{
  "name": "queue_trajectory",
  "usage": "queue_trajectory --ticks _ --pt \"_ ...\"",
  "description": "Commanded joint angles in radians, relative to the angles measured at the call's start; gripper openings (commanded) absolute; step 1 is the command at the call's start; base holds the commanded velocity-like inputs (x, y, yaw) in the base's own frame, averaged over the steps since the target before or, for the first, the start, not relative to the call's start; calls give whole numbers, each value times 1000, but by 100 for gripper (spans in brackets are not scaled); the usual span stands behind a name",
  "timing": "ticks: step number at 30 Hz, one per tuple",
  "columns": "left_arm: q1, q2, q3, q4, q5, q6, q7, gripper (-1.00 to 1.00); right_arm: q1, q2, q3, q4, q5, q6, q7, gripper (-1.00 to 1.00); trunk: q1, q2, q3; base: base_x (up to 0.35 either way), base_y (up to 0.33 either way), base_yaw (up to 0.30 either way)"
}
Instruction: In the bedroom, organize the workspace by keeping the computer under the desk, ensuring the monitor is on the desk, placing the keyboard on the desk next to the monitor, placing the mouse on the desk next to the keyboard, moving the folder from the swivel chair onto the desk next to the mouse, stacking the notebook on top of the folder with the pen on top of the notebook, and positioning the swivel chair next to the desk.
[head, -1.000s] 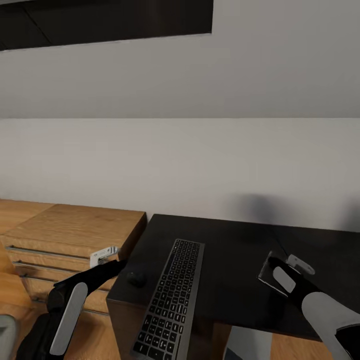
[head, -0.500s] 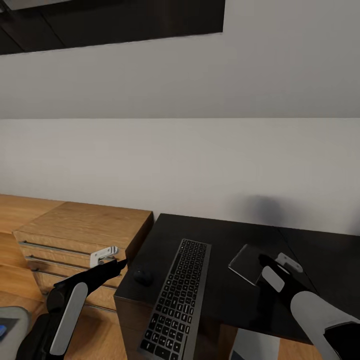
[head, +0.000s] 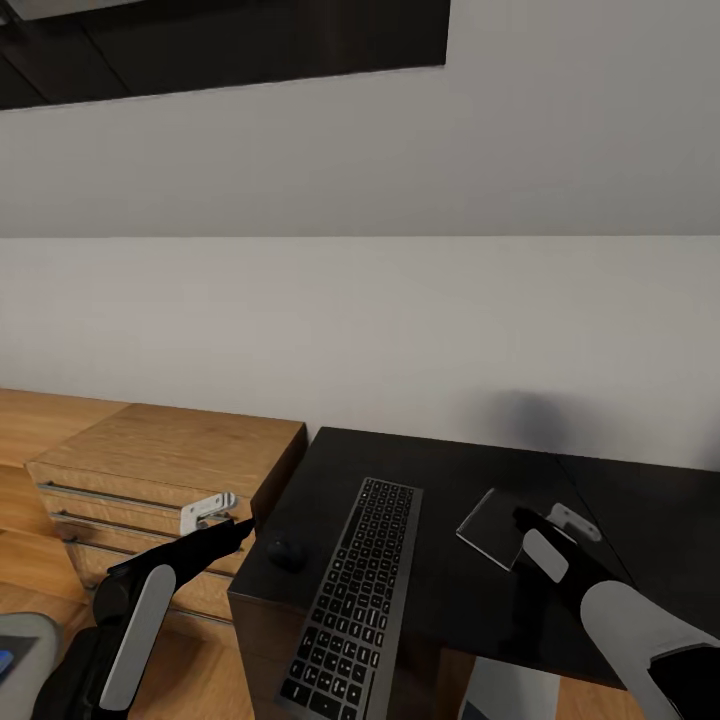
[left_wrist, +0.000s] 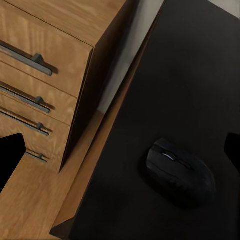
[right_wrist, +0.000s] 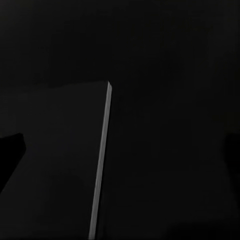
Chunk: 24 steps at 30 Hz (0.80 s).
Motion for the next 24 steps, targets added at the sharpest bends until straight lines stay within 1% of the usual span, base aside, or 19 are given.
queue_trajectory --ticks 1,5,11,16,17,21,22,24 --pt "-1 0 0 -1 10 4 8 100 0 0 -2 27 -48 -1 -1 100 0 0 -1 0 0 0" --pt "-1 -2 0 -1 10 4 8 100 1 1 16 26 -25 -7 -1 100 -15 28 11 0 0 0" --pt "-1 -3 0 -1 10 4 8 100 0 3 44 26 31 -23 -4 100 -38 70 30 0 0 0" --pt "-1 -3 0 0 10 3 8 100 0 3 50 24 43 -28 -5 100 -57 105 46 0 0 0" --pt "-1 -3 -1 6 9 3 8 100 1 4 54 10 46 -29 -6 100 -61 112 49 0 0 0" --pt "-1 -3 -2 17 8 1 9 100 2 6 61 -15 52 -29 -8 100 -61 112 49 0 0 0" --pt "-1 -2 -2 20 7 0 9 100 2 10 67 -38 66 -27 -12 100 -61 112 49 0 0 0" --pt "-1 -2 -2 20 7 1 8 100 2 23 66 -45 67 -26 -15 100 -61 112 49 0 0 0"
